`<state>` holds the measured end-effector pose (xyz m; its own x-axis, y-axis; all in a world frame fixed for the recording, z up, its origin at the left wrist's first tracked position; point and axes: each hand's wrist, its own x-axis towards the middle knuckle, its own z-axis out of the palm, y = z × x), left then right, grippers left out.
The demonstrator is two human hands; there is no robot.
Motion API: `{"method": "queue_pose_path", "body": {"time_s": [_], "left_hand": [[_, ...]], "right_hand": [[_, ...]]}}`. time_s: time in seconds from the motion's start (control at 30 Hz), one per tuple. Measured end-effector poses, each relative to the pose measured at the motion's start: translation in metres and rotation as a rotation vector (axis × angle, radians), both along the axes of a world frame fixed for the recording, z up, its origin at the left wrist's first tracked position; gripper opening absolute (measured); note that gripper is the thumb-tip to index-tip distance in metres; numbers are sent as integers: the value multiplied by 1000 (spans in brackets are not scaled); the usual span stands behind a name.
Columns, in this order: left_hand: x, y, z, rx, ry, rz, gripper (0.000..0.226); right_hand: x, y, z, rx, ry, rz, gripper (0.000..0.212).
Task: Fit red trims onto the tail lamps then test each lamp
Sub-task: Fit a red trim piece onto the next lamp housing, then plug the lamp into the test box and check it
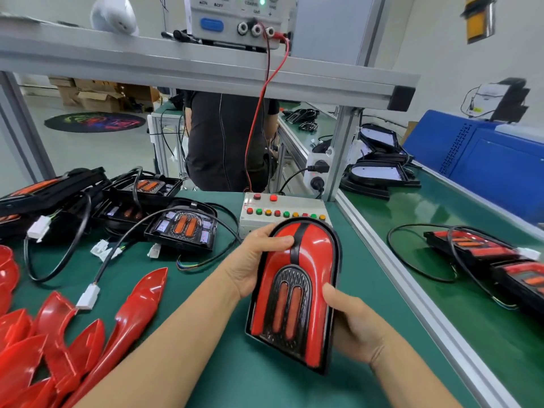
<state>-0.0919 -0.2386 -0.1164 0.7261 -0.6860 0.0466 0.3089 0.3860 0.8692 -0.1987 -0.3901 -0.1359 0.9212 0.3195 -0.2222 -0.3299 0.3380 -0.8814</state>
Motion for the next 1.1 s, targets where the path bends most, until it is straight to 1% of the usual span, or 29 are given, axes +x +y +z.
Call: {"method": "queue_pose_path", "body": {"time_s": [0.07,0.1,0.13,0.17,0.2,0.23,0.3,0.33,0.4,0.47,0.5,0.57,0.6,0.63,0.7,0.8,0.87,1.0,1.1], "left_hand": [[-2,-5,-1,2,27,25,54],[-4,-7,-1,33,39,60,55],[-5,-9,-1,96,36,98,51],[-7,-10,1,195,-6,134,43],[-9,-10,4,331,-105,164,32],[-10,-8,8,482,-242,199,26],[-3,4,13,724,-524,335,26],[1,14,18,824,-625,428,26],[11,43,27,1045,-758,629,27],[24,76,33,1307,-807,766,33],[29,92,31,1468,-797,776,38],[36,117,25,1777,-716,671,48],[38,126,20,1868,-673,607,52],[39,132,15,1900,-638,575,54],[42,141,7,1867,-600,609,54],[46,146,3,1755,-577,789,45],[49,148,0,1706,-555,868,37],[57,160,-9,1740,-595,900,35],[58,165,-12,1711,-633,946,32]], "right_hand": [[-2,2,-2,48,-18,-8,73],[-3,4,-4,60,-21,-35,75],[-3,5,-5,79,-18,-64,77],[-4,5,-7,114,-10,-92,78],[-4,6,-7,157,-7,-122,80],[-5,6,-5,199,-16,-153,81],[-5,1,0,284,-61,-235,81],[-4,-4,4,326,-89,-303,80],[-1,-18,13,395,-142,-486,76],[4,-34,24,437,-190,-653,69],[7,-43,30,452,-202,-727,64],[12,-58,43,482,-199,-848,63],[14,-64,49,500,-199,-889,66],[17,-70,55,521,-200,-916,70],[21,-78,68,539,-201,-950,73],[25,-86,89,542,-221,-996,71],[28,-92,105,566,-257,-1022,72],[35,-100,133,565,-369,-1038,73],[38,-102,143,506,-382,-1037,71]]}}
